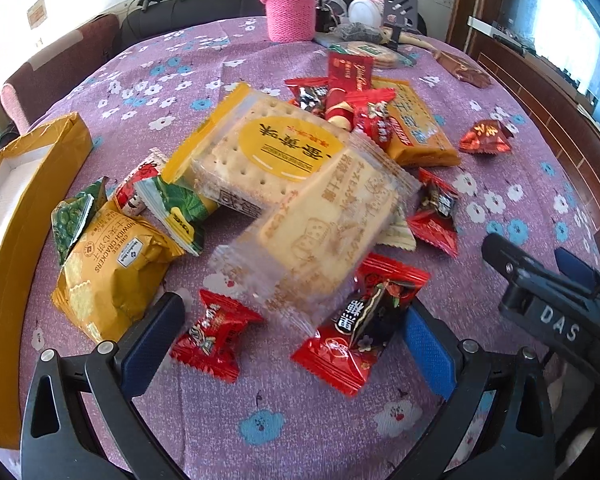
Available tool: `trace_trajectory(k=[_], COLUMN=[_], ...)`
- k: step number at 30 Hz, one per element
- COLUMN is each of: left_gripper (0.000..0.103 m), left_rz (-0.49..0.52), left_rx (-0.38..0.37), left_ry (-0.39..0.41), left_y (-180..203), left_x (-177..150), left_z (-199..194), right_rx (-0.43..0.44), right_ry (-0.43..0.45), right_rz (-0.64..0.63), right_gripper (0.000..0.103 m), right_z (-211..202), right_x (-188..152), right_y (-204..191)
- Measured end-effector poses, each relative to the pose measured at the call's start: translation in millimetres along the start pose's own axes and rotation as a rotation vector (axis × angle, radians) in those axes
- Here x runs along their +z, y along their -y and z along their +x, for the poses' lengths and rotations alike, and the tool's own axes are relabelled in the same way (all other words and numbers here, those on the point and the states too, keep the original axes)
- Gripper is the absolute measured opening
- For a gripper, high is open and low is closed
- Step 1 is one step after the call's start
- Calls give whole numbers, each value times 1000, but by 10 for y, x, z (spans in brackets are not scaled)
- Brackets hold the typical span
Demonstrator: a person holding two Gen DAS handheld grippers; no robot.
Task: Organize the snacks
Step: 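Grasp the yellow cracker pack with the left tool while the right tool grasps the cream biscuit pack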
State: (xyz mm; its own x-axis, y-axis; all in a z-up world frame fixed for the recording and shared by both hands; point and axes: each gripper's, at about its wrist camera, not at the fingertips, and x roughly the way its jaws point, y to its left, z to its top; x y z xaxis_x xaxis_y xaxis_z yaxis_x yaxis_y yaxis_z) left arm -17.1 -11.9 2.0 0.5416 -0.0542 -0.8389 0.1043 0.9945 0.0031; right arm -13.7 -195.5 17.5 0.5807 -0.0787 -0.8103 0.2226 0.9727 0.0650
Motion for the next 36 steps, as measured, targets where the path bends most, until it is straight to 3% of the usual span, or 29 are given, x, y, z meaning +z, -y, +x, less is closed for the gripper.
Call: trace_trajectory(k=[3, 5, 9, 11, 12, 14, 18, 20, 21, 23, 26, 29, 31, 34, 36], left_gripper=[103, 101, 92, 84, 74, 70, 70, 70, 70, 70, 70, 70, 70, 70, 70], left_rz=[30, 31, -39, -101, -107, -108, -174, -186, -188, -213, -254, -219, -202, -162, -128], left_rx=[-36, -102, -266, -357, -367, -330, -253, -211, -187, -181, -247, -270, -272, -270, -257], left_ry=[-29, -31, 52, 44, 33, 49, 172, 232, 250, 250, 223, 211, 211, 218, 221], left_y=[5, -42, -359, -621, -727, -942, -1449, -1650, -1742, -1885, -1969, -1897, -1841, -1796, -1735], left_x=[-78, -156, -241, -265, -272, -301, -338, -331, -323, -314, -331, -380, -386, -392, -374], left_z=[-82, -216, -648, -772, -803, -887, -1141, -1257, -1289, -1275, -1163, -1138, -1143, -1196, -1206], right_rx=[4, -5, -2, 5, 5, 8, 15, 12, 32, 123, 299, 405, 401, 323, 301], right_ry=[1, -6, -45, -71, -74, -73, -98, -150, -152, -120, -111, -140, -158, -165, -169], right_rz=[3, -11, -54, -68, -77, -94, -127, -95, -68, -49, -37, 16, 33, -7, -22], right_gripper=[103, 103, 103, 103, 103, 103, 102, 84, 82, 80, 77, 79, 79, 78, 62], right_z=[-5, 0, 21, 29, 23, 7, -46, -109, -180, -351, -484, -461, -371, -235, -206], right_x=[2, 4, 24, 37, 26, -6, -63, -47, -54, -69, -28, 58, 101, 109, 105], right_y=[2, -18, -36, -36, -42, -53, -57, -34, -31, -129, -404, -711, -917, -1241, -1345])
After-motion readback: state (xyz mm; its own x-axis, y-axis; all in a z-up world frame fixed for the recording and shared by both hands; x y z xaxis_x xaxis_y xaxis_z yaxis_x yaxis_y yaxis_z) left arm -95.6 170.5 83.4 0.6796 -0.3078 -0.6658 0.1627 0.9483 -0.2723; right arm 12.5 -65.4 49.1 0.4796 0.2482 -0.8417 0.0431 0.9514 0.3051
